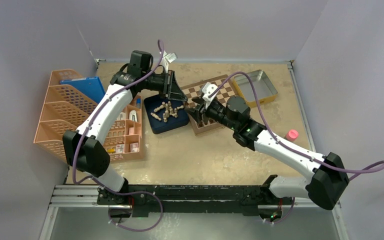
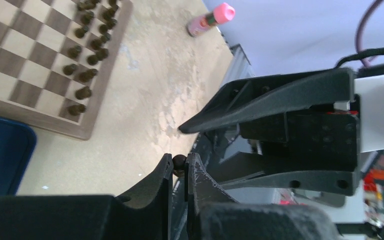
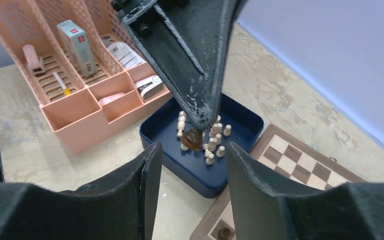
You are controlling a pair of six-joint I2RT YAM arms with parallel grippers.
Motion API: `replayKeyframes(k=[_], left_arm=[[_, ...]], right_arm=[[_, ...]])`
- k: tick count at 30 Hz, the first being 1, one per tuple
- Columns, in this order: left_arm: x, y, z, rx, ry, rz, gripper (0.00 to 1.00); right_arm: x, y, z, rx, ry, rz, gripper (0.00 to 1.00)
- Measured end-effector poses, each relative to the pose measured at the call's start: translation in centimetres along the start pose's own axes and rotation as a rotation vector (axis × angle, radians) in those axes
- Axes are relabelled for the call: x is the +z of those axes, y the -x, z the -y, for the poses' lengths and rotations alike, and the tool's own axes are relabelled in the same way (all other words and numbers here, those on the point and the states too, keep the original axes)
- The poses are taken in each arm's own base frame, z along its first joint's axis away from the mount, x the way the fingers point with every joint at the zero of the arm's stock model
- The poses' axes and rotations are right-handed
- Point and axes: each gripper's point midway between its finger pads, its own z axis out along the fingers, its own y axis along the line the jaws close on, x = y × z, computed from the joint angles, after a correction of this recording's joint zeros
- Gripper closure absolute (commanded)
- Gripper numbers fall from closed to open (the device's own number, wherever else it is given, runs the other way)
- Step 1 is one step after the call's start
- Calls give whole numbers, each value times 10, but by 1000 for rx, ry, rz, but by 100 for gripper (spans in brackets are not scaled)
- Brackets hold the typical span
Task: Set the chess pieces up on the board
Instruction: Place the chess piece on the chessboard.
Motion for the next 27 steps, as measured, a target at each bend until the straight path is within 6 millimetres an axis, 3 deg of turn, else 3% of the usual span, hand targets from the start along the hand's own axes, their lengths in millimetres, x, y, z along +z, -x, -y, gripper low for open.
replayKeyframes(k=[2,5,7,8,12,17,21,27], left_arm=[[-1,4,-5,21,47,30,100],[-9,13,-9,87,126,106,100],[-15,18,-7,133,173,165,100],[-19,21,-6,163,199,200,100],[-23,29,6,281,276,311,100],[-4,35,4,377,351,376,100],[18,22,-21,411,420,388,100],[42,2,-73,426,524,379,100]], right_arm=[[-4,3,3,40,-32,3,31],[-16,18,5,114,-70,40,24],[-29,33,7,172,-103,82,4],[-35,41,7,203,-114,106,1],[-59,63,8,280,-149,170,1],[-89,79,11,340,-203,214,1],[-112,91,16,362,-250,259,1],[-144,101,22,385,-317,324,1]])
